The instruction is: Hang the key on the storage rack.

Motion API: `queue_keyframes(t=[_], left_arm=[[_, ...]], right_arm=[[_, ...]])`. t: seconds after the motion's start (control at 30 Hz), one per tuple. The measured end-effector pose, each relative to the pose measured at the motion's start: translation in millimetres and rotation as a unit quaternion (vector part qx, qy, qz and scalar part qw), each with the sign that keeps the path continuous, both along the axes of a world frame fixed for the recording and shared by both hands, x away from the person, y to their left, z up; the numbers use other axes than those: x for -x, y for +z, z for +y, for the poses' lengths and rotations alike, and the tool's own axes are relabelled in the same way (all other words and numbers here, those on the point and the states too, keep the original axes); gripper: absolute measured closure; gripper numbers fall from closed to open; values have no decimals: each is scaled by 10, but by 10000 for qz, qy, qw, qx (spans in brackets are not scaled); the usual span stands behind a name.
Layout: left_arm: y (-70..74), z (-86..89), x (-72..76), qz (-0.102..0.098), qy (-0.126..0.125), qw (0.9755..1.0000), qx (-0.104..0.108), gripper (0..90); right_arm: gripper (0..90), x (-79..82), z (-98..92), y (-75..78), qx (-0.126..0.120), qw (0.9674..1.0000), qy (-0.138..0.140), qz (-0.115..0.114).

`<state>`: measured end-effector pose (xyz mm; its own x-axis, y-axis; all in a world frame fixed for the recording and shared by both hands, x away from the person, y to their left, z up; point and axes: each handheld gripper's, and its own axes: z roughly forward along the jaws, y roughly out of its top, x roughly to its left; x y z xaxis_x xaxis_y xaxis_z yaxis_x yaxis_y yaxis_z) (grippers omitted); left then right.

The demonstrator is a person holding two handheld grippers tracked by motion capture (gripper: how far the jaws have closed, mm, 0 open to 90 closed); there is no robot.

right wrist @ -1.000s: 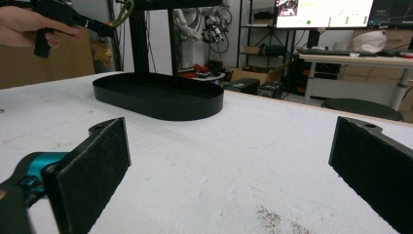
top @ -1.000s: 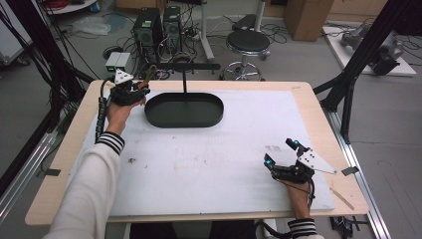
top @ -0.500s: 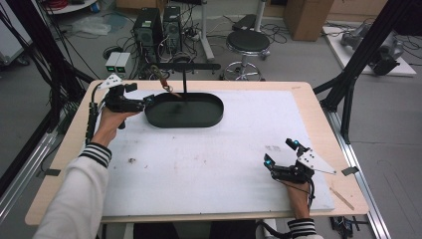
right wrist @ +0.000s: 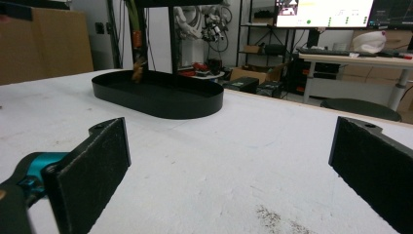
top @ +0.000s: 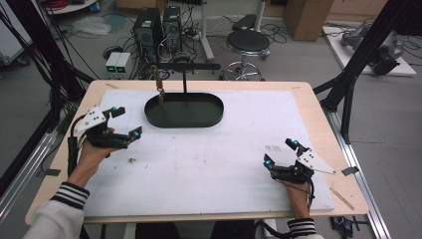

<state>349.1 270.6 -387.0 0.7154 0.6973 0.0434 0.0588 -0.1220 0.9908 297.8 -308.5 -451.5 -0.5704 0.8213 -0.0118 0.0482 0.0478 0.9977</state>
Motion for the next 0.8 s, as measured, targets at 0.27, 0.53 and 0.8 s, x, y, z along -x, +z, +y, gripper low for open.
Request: queue_keyframes(t=[0.27,0.53,0.8], left_arm=[[-360,204,364,32,211,9993,316,17],[-526,267,628,-147,248,9989,378,17],[-643,291,705,-186,315,9984,431,17]], right_arm=[[4,7,15,1,92,9999,-22,-40],[3,12,16,0,91,9999,-29,-53],[4,12,21,0,116,9999,-22,-61]])
